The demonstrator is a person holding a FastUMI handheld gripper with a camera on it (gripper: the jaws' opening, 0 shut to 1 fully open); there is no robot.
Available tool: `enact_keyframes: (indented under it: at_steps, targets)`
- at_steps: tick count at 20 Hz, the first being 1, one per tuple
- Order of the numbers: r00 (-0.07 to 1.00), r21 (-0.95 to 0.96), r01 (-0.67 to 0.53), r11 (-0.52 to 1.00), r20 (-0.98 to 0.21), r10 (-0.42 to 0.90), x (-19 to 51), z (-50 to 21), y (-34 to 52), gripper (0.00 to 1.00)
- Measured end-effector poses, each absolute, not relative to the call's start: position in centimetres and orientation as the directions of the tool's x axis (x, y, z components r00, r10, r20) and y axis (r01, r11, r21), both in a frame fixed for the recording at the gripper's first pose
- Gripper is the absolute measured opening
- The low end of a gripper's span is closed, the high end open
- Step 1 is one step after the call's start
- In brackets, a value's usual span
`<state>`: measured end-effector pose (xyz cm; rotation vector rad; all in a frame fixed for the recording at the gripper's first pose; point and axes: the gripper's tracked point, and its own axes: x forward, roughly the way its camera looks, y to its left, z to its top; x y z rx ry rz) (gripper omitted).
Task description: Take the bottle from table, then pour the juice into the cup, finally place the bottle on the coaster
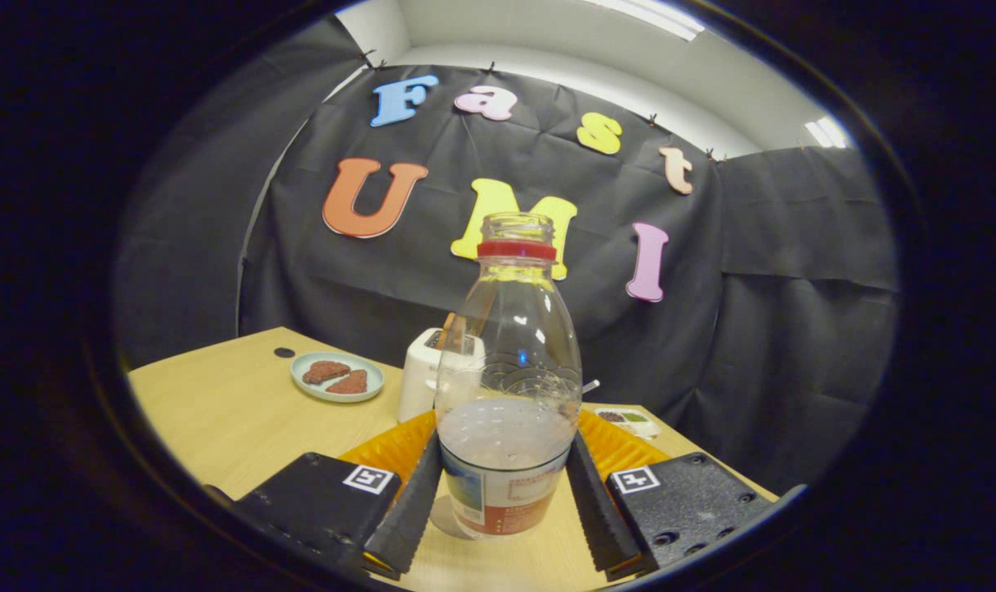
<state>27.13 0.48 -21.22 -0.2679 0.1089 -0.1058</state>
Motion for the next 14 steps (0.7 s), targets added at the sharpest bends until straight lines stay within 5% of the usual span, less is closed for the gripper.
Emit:
enact_keyframes:
  at_steps: [7,14]
  targets:
    - [0.977,-0.184,0.047,0.982,-0.198,-0.084,30.5,-28.2,-0.4,0.82]
    - [0.987,-0.183,0.027,0.983,-0.148,-0.055,32.9,-29.7,-0.6,0.82]
